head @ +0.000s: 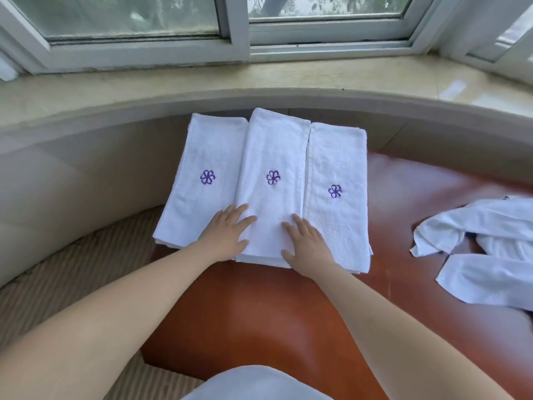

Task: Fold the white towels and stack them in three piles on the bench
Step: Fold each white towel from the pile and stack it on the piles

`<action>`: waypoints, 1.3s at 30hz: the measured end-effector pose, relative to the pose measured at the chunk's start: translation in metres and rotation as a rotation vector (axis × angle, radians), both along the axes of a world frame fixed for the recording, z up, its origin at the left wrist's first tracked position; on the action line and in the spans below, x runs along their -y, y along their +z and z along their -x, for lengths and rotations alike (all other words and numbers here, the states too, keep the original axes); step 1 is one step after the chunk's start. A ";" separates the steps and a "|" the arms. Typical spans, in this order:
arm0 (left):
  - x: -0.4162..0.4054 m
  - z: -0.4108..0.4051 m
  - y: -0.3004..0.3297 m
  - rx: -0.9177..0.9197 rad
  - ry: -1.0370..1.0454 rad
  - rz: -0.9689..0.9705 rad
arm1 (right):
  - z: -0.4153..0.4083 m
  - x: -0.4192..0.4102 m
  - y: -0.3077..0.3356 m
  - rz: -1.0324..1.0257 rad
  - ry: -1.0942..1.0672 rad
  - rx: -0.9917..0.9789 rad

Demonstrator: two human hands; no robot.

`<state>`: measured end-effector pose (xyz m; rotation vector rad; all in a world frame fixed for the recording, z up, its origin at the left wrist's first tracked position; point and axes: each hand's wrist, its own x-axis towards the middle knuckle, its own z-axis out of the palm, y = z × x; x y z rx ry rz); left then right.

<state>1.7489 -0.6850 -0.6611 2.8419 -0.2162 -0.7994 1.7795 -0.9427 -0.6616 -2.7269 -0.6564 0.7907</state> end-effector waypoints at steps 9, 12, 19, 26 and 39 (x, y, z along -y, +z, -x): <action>0.046 0.106 0.028 -0.091 0.147 0.012 | 0.082 0.029 0.022 0.064 0.092 -0.043; 0.064 0.132 0.044 -0.083 0.184 0.006 | 0.096 0.037 0.033 0.049 0.109 -0.039; 0.101 0.186 0.085 0.037 0.294 0.032 | 0.151 0.057 0.065 -0.041 0.029 0.012; 0.153 0.259 0.105 0.203 0.399 0.136 | 0.229 0.081 0.079 -0.181 -0.078 0.068; 0.236 0.398 0.103 0.247 0.537 0.390 | 0.356 0.161 0.111 -0.207 -0.223 0.138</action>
